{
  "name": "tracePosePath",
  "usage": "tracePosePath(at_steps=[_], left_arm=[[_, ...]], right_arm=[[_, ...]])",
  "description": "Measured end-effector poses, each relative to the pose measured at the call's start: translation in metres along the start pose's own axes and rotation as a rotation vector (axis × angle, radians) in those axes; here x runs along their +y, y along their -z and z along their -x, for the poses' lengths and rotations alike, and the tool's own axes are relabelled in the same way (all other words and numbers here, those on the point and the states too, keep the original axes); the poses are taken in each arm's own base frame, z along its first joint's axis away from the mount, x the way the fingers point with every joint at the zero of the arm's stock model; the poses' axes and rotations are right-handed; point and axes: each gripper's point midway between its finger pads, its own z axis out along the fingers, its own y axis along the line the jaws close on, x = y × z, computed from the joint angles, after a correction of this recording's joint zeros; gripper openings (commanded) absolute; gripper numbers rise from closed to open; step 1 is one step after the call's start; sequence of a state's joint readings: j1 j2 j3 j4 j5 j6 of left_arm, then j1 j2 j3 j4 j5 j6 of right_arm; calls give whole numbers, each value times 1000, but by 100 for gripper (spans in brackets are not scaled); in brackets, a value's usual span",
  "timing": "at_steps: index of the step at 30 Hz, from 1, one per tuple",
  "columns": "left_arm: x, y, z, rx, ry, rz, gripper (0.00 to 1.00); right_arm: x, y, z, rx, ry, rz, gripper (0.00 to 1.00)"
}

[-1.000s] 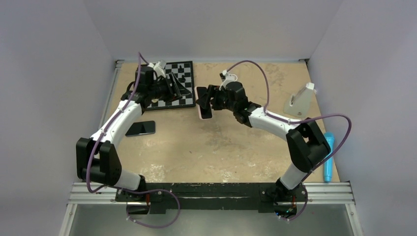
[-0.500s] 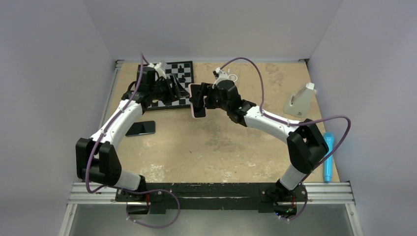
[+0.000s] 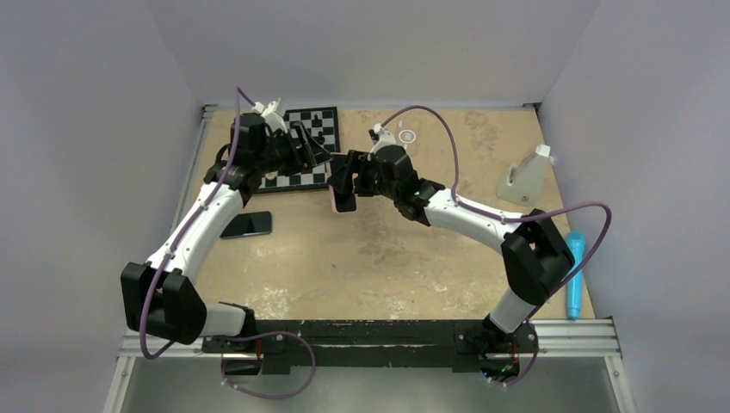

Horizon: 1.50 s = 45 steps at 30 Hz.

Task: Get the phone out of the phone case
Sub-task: Pick up the phone at the center of the board.

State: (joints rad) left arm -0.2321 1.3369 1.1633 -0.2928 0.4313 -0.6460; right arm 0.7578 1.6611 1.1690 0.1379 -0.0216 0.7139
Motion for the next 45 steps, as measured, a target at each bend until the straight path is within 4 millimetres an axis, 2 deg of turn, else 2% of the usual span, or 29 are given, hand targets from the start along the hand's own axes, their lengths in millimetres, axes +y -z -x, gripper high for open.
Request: tracePosePath(at_steps=[9, 16, 20, 22, 25, 27, 32, 33, 34, 36, 38, 39, 40, 42, 45], left_arm=[[9, -12, -9, 45, 36, 9, 53], [14, -19, -16, 77, 52, 12, 33], [16, -23, -21, 101, 66, 8, 21], [16, -24, -22, 105, 67, 2, 21], [12, -26, -19, 99, 58, -23, 27], [8, -27, -19, 101, 52, -45, 27], [-2, -32, -20, 107, 32, -93, 2], [-3, -34, -21, 109, 28, -100, 0], [-5, -34, -22, 111, 26, -104, 0], [-10, -35, -24, 115, 16, -126, 0], [-16, -35, -26, 115, 3, -160, 0], [-19, -35, -27, 118, -4, -179, 0], [-22, -35, -28, 121, -9, -197, 0], [-30, -34, -32, 133, -19, -239, 0], [-40, -31, -36, 155, -34, -302, 0]], right_arm=[[12, 0, -8, 11, 1, 24, 0], [29, 2, -18, 24, 4, 56, 0], [33, 2, -17, 13, -2, 64, 0], [34, 2, -16, 8, -1, 65, 0], [32, 3, -12, -8, 5, 54, 0], [32, 4, -9, -17, 7, 50, 0], [29, 9, -4, -36, 24, 24, 0], [27, 10, -3, -40, 30, 15, 0], [26, 12, -3, -39, 34, 12, 3], [25, 17, -2, -40, 47, 12, 22], [22, 23, 0, -31, 86, 5, 57], [20, 26, 1, -19, 112, 5, 70], [18, 29, 1, -7, 139, 6, 78], [14, 37, 2, 25, 184, 19, 86], [18, 58, 4, 96, 248, 110, 90]])
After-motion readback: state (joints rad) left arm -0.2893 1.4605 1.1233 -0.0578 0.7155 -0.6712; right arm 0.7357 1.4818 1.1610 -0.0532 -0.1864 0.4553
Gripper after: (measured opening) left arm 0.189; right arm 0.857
